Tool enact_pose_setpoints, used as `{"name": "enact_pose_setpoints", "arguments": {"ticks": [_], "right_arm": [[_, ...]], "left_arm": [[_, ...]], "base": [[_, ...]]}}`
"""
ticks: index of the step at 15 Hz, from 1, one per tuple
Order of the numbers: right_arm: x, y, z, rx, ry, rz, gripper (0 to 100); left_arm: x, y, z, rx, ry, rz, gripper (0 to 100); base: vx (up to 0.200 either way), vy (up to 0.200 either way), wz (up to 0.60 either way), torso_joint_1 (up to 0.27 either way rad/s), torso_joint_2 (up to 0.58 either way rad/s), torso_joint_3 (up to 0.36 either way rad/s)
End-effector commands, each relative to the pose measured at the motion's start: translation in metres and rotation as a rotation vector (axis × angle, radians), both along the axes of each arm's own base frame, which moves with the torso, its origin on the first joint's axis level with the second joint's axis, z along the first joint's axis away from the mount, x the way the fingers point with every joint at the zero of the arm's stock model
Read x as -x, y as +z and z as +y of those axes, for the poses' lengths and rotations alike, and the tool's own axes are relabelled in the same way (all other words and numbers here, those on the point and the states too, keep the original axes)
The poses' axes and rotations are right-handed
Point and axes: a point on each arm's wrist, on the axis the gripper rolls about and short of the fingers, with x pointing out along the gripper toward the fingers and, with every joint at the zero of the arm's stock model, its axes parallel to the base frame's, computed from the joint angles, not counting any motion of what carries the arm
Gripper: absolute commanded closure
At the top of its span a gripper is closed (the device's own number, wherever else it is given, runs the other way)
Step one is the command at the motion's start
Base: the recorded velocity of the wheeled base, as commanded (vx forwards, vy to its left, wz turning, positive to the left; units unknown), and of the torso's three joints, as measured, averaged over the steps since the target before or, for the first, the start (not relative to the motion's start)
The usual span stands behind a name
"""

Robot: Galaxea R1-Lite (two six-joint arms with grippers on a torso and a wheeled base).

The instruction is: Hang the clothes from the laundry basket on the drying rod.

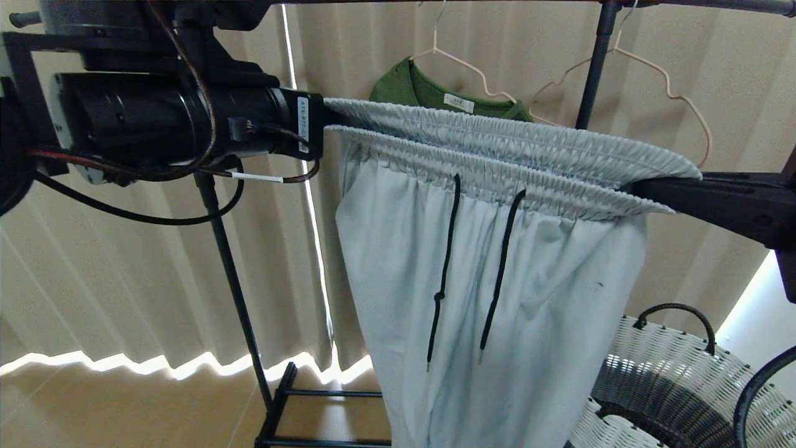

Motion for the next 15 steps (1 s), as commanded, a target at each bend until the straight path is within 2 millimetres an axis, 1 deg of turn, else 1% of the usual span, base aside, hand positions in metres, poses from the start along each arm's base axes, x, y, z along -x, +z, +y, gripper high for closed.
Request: {"name": "enact_pose_setpoints", "arguments": {"ticks": [1, 2, 5, 8, 10, 11, 13, 15], "right_arm": [[-0.019, -0.002, -0.010, 0.045, -0.097, -0.033, 100], [-0.026, -0.001, -0.012, 0.043, -0.124, -0.047, 100], [-0.053, -0.004, -0.004, 0.040, -0.185, -0.066, 100], [-0.075, -0.001, 0.004, 0.025, -0.190, -0.085, 100], [-0.083, -0.001, 0.007, 0.025, -0.189, -0.081, 100], [-0.088, -0.003, 0.009, 0.028, -0.189, -0.075, 100], [-0.092, -0.004, 0.011, 0.031, -0.188, -0.069, 100], [-0.093, -0.005, 0.011, 0.033, -0.188, -0.065, 100]], "left_arm": [[0.027, 0.016, 0.018, -0.009, -0.009, 0.014, 100], [0.037, 0.019, 0.023, -0.015, -0.041, 0.035, 100], [0.071, 0.024, 0.040, -0.035, -0.148, 0.112, 100], [0.091, 0.025, 0.048, -0.034, -0.243, 0.143, 100], [0.097, 0.024, 0.050, -0.034, -0.266, 0.146, 100], [0.103, 0.021, 0.048, -0.038, -0.295, 0.153, 100], [0.112, 0.018, 0.046, -0.042, -0.330, 0.156, 100], [0.112, 0.017, 0.046, -0.044, -0.328, 0.158, 100]], "base": [[0.000, 0.000, 0.00, 0.000, 0.00, 0.000], [0.000, 0.000, 0.00, 0.000, 0.00, 0.000], [0.000, 0.000, 0.00, 0.000, 0.00, 0.000], [0.000, 0.000, 0.00, 0.000, 0.00, 0.000], [0.000, 0.000, 0.00, 0.000, 0.00, 0.000], [0.000, 0.000, 0.00, 0.000, 0.00, 0.000], [0.000, 0.000, 0.00, 0.000, 0.00, 0.000], [0.000, 0.000, 0.00, 0.000, 0.00, 0.000]]}}
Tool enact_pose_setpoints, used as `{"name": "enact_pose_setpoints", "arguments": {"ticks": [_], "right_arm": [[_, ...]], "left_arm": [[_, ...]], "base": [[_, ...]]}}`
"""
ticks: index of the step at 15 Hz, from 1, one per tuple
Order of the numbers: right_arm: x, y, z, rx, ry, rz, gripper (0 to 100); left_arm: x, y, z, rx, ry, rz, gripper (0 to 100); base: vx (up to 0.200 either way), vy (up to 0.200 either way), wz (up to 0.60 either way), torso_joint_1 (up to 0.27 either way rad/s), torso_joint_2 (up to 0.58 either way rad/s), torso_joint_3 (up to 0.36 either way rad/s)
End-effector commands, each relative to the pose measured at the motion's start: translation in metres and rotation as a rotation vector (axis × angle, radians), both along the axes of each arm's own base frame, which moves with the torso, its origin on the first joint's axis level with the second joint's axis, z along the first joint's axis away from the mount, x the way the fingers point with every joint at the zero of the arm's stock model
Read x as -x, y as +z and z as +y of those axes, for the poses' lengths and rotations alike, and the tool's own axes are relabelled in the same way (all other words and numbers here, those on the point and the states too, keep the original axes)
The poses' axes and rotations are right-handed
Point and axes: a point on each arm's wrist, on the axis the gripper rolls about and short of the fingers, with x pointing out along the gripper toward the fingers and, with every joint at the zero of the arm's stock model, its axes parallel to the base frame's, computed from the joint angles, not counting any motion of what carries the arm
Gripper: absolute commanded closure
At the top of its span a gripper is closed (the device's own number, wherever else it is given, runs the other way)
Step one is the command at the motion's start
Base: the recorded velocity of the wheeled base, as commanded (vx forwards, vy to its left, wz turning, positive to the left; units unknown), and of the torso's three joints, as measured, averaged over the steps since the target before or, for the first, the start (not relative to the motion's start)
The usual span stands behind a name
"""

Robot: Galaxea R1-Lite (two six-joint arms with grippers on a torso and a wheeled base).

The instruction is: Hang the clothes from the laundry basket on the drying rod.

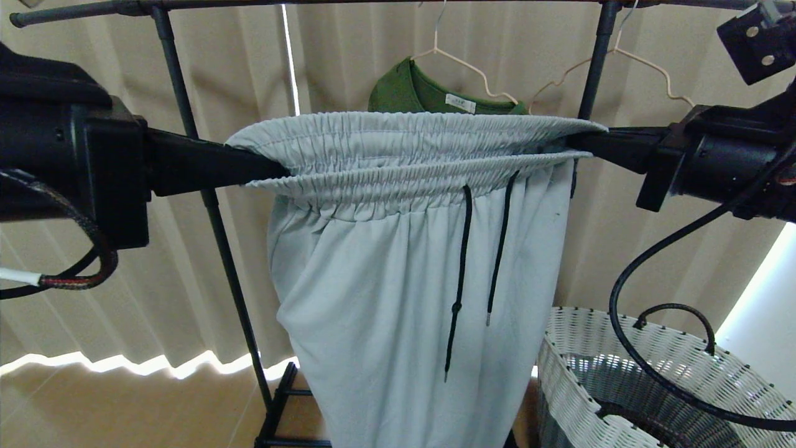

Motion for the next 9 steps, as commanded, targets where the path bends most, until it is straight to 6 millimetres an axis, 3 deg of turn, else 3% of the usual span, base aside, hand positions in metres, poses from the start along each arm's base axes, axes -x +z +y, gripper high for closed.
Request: {"name": "enact_pose_setpoints", "arguments": {"ticks": [1, 7, 9], "right_arm": [[-0.004, -0.003, 0.001, 0.005, -0.001, 0.012, 100], [0.014, 0.013, -0.012, -0.010, -0.060, -0.040, 100], [0.017, 0.006, -0.015, -0.003, -0.070, -0.023, 100]], "left_arm": [[0.002, 0.001, 0.001, 0.002, 0.001, -0.012, 100], [-0.049, 0.000, -0.004, -0.061, 0.231, -0.197, 100], [-0.057, -0.009, -0.009, -0.072, 0.257, -0.189, 100]], "base": [[0.000, 0.000, 0.00, 0.000, 0.00, 0.000], [0.000, 0.000, 0.00, 0.000, 0.00, 0.000], [0.000, 0.000, 0.00, 0.000, 0.00, 0.000]]}}
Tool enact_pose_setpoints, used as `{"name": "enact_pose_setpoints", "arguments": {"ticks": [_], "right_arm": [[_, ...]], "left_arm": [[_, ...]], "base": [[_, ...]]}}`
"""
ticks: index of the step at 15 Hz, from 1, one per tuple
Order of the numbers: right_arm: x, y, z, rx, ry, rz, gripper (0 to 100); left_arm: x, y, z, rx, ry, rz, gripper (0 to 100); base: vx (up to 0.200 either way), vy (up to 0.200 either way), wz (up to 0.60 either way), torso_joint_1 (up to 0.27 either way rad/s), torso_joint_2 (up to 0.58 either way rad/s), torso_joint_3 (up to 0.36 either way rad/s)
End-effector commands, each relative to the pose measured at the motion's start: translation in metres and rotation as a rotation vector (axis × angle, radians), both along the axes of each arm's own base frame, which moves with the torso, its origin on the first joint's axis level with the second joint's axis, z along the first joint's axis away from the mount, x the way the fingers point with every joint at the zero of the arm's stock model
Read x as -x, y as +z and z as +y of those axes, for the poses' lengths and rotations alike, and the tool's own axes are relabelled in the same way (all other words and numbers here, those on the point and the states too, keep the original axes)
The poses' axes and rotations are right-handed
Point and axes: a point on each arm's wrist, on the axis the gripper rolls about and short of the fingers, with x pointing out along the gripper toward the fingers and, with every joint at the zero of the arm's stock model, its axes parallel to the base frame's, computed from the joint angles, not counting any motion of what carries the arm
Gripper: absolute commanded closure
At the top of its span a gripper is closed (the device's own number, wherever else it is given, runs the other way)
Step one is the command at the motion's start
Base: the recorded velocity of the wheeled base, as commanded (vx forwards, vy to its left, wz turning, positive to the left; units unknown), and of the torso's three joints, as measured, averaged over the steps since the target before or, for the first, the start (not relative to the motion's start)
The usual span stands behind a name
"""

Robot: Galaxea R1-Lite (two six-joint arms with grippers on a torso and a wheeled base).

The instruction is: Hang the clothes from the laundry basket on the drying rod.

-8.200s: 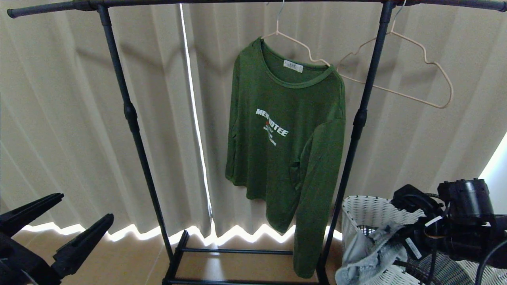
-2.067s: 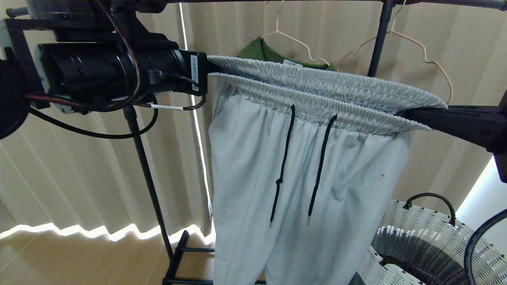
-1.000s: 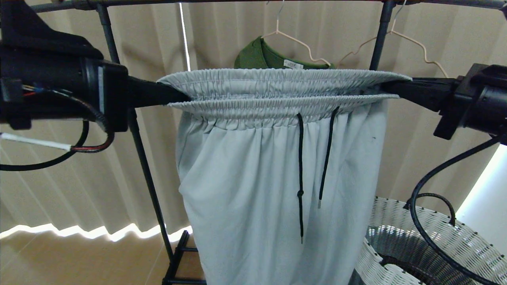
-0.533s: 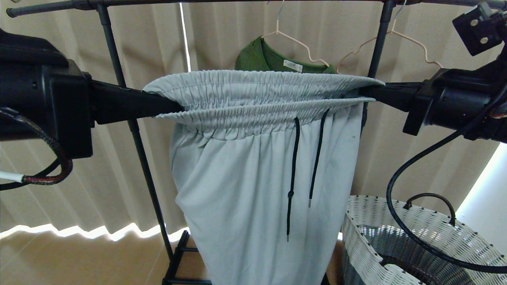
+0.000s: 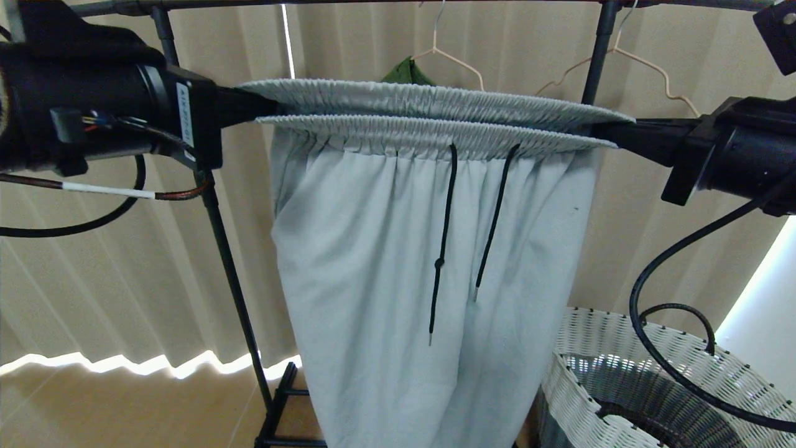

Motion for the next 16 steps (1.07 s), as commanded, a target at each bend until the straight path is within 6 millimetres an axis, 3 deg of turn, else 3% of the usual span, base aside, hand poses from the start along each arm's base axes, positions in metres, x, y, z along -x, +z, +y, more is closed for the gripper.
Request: {"name": "enact_pose_setpoints", "arguments": {"ticks": [1, 7, 16], "right_arm": [[0.006, -0.006, -0.003, 0.005, -0.004, 0.014, 100], [0.003, -0.004, -0.002, 0.004, -0.004, 0.010, 100], [0.003, -0.015, -0.002, 0.016, -0.004, 0.046, 100]], "left_arm": [[-0.011, -0.016, -0.006, -0.027, 0.003, 0.052, 100], [-0.010, -0.007, -0.005, -0.007, -0.001, 0.021, 100], [-0.010, -0.023, -0.009, 0.002, -0.009, 0.064, 100]], "base": [[0.000, 0.000, 0.00, 0.000, 0.00, 0.000], [0.000, 0.000, 0.00, 0.000, 0.00, 0.000], [0.000, 0.000, 0.00, 0.000, 0.00, 0.000]]}}
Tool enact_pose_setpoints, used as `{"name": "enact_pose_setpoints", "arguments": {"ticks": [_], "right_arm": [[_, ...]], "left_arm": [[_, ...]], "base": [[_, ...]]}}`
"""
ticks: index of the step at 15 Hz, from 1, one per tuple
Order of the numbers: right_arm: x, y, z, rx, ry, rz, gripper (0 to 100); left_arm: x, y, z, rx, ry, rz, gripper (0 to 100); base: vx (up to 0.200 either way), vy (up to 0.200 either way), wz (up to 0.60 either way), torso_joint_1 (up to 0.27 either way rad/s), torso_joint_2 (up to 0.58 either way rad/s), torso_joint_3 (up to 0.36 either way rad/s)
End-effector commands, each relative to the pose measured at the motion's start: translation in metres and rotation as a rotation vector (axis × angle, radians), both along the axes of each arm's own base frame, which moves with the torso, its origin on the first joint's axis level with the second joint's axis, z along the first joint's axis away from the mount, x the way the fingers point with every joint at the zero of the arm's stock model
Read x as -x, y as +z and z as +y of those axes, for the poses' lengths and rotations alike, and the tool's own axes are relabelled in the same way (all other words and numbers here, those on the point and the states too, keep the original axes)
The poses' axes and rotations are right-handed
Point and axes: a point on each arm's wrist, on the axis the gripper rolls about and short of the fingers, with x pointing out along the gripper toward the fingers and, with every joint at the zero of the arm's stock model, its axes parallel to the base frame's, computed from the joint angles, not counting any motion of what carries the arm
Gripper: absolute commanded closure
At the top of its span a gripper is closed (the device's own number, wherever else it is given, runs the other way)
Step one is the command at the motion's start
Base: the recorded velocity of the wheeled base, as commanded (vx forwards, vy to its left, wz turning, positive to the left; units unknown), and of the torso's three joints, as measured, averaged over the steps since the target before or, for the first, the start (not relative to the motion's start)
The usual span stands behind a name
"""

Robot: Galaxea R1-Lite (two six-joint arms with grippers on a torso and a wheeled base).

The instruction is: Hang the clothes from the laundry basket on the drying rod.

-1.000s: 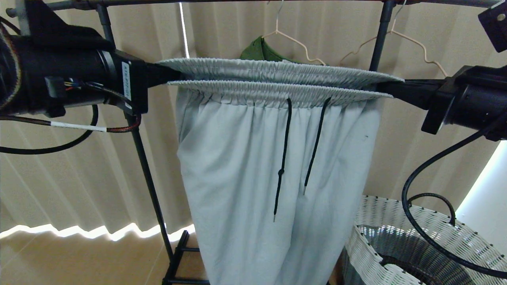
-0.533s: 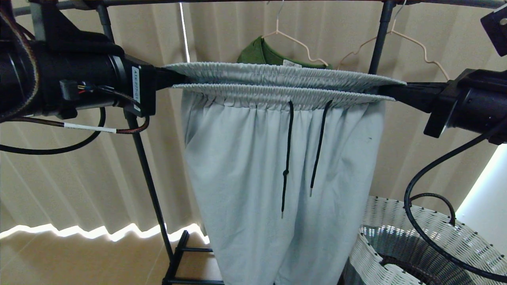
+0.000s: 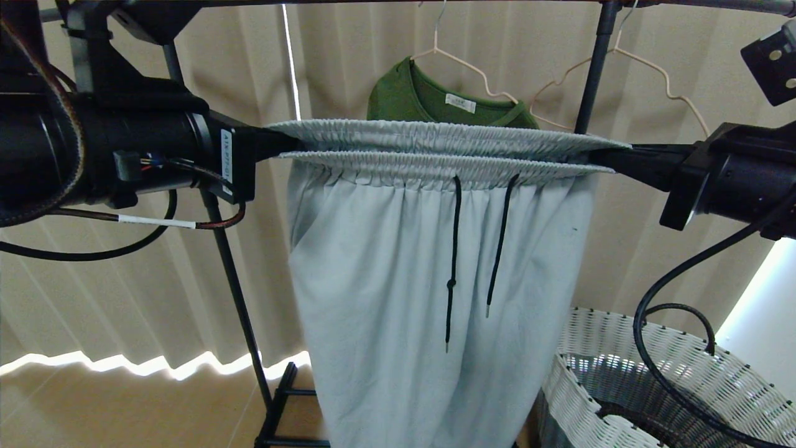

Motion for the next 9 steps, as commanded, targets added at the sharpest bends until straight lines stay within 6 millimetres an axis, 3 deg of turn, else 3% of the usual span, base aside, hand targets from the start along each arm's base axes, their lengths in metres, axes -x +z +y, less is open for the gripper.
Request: {"name": "enact_pose_setpoints", "arguments": {"ticks": [1, 3, 4, 9], "right_arm": [[-0.001, -0.003, 0.000, 0.003, 0.001, 0.009, 100], [0.000, -0.004, 0.000, 0.004, 0.003, 0.010, 100], [0.001, -0.004, 0.000, 0.004, 0.003, 0.012, 0], [0.017, -0.015, 0.001, -0.001, 0.037, 0.031, 0]], "left_arm": [[0.001, -0.002, 0.000, -0.002, -0.003, 0.004, 100], [0.002, -0.001, -0.001, -0.001, -0.006, 0.002, 100], [0.002, -0.001, -0.001, -0.001, -0.006, 0.001, 100], [0.000, -0.004, 0.002, -0.012, 0.033, 0.007, 100]], "base": [[0.000, 0.000, 0.00, 0.000, 0.00, 0.000], [0.000, 0.000, 0.00, 0.000, 0.00, 0.000], [0.000, 0.000, 0.00, 0.000, 0.00, 0.000], [0.000, 0.000, 0.00, 0.000, 0.00, 0.000]]}}
